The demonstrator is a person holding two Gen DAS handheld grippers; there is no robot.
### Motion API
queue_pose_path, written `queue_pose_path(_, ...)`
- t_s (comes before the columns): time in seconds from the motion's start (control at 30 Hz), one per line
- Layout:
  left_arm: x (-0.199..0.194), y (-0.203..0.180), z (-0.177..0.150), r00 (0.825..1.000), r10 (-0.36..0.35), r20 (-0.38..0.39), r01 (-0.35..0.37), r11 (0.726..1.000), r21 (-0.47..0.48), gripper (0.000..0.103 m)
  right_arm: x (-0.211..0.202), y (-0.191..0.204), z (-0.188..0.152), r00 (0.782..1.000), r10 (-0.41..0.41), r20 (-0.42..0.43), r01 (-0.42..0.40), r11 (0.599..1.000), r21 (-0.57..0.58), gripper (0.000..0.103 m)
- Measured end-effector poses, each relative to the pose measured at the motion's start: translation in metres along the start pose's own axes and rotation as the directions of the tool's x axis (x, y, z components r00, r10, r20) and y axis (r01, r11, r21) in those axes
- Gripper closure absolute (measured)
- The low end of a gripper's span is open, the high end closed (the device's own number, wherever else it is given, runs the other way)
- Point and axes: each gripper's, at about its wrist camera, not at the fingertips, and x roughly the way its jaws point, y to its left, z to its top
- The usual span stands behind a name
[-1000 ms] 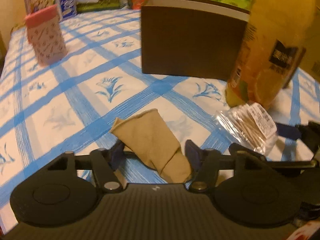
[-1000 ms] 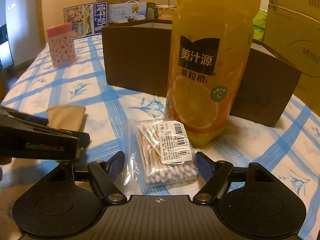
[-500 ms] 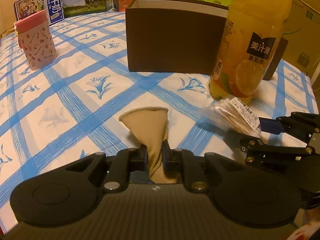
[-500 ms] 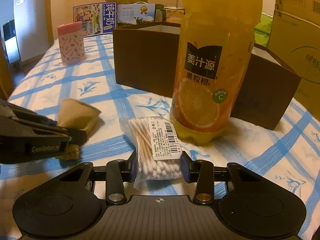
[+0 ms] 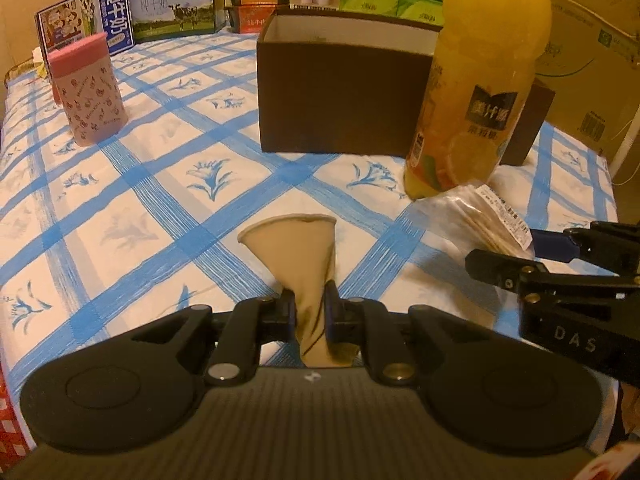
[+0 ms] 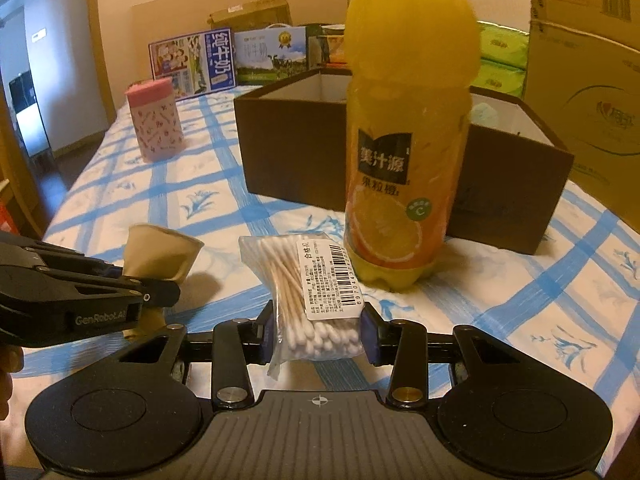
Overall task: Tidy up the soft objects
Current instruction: 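Lift and carry the beige sock and cotton-swab packet over the brown box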
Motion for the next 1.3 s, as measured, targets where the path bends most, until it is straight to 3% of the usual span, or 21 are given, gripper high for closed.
queue_pose_path(0.37, -0.035, 0.000, 0.012, 0.998, -0.010, 0.064, 0.010, 1.000, 0.002, 0.092, -0.042, -0.030, -0.003, 1.000, 0.006, 0.029, -0.009, 0.995, 0.102, 0.061)
queue_pose_path(0.87, -0.053, -0.015, 0.022, 0.995, -0.060, 0.086, 0.057, 0.998, 0.033, 0.092, -0.058, -0.043, 0.003, 0.998, 0.030, 0.062, -0.040, 0.984, 0.175, 0.061)
queue_pose_path(1.07, -0.058, -0.039, 0.029, 0.991, -0.100, 0.087, 0.093, 0.993, 0.073, 0.092, -0.069, -0.057, 0.004, 0.997, 0.024, 0.068, -0.038, 0.977, 0.210, 0.061)
queue_pose_path(1.3, -0.065, -0.092, 0.047, 0.980, -0.176, 0.093, 0.164, 0.978, 0.126, 0.092, -0.098, -0.091, 0.009, 0.998, -0.006, 0.064, -0.009, 0.972, 0.237, 0.061)
